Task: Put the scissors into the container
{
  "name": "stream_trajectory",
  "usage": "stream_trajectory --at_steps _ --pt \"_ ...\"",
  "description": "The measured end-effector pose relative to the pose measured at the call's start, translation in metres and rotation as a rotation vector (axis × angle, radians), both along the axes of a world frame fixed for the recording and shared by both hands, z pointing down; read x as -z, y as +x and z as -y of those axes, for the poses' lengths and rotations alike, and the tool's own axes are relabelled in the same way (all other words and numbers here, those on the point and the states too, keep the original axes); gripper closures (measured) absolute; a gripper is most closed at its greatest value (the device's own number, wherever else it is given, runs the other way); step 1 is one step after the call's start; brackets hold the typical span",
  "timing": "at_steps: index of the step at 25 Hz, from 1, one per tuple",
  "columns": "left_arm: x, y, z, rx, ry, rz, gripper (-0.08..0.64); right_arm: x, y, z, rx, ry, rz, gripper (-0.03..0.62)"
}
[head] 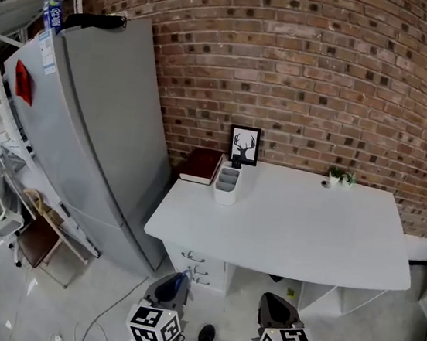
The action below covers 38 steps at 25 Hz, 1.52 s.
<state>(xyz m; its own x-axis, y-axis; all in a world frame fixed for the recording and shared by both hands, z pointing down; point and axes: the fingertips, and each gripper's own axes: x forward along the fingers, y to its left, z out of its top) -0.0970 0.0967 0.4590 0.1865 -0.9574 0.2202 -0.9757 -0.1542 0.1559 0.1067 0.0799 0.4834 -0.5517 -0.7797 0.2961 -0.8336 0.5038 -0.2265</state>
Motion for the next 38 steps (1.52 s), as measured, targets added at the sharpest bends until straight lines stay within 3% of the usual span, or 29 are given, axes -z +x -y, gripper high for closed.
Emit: stream_trajectory --at_steps 15,27,38 --pt "0.020 -0.075 0.169 -0.080 0.022 -0.013 0.520 0.006 -0.092 0.154 -0.034 -0.014 -0.006 0.591" --pt "0.026 -0.104 0.243 -0.102 0.038 -0.037 0.520 0.005 -0.105 0.207 -0.108 -0.030 -0.021 0.591" --pt "0.037 -0.110 0.319 -0.100 0.057 -0.019 0.520 0.003 -0.114 0.269 -0.084 -0.028 -0.014 0.591"
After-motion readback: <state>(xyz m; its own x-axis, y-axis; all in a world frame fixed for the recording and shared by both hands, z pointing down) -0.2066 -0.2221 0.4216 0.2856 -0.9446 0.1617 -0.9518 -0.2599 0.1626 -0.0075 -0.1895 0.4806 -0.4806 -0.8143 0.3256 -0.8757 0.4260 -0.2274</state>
